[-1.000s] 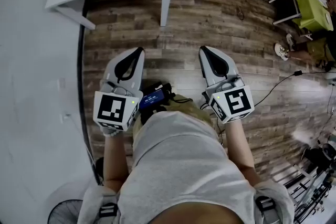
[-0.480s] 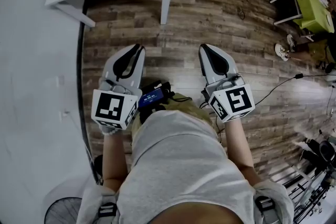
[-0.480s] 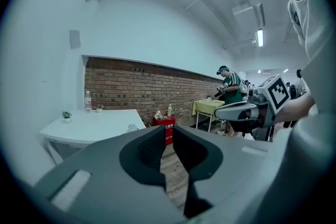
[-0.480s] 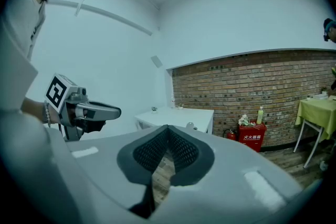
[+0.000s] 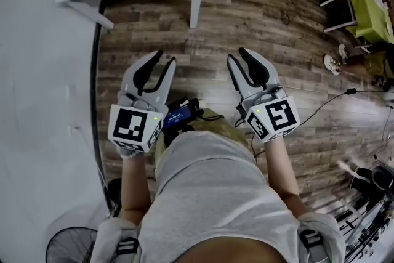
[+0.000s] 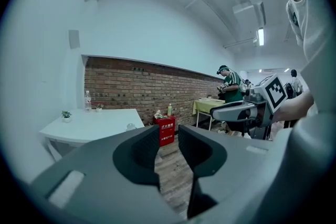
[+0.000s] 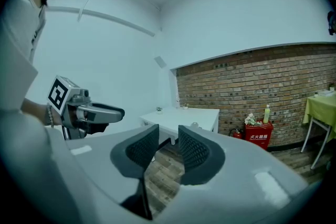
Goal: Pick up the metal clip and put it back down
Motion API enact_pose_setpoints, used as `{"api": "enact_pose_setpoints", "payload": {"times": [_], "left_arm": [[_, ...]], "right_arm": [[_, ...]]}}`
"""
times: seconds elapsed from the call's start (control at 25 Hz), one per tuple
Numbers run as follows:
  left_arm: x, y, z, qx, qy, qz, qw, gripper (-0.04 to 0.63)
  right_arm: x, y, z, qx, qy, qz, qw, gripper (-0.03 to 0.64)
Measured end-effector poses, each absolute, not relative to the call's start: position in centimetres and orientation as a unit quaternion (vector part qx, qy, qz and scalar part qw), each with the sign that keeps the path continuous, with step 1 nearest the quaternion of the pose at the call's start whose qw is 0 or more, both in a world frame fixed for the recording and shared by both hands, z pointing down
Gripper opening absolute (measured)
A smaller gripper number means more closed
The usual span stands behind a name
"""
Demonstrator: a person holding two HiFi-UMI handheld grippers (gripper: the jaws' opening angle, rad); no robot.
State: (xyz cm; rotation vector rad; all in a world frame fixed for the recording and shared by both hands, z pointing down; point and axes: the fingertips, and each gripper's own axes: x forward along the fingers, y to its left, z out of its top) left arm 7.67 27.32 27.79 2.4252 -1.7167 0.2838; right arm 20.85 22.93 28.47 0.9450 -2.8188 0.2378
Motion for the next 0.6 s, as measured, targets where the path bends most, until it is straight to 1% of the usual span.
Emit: {"api": "enact_pose_setpoints", "payload": {"times": [0.6], "left_arm": [[9.4, 27.5, 27.1, 0.798, -0.595, 0.079, 0.054, 0.114]], "right_arm": [[23.1, 23.8, 29.2, 0.302, -0.948, 0.063, 0.078, 0.110]]}}
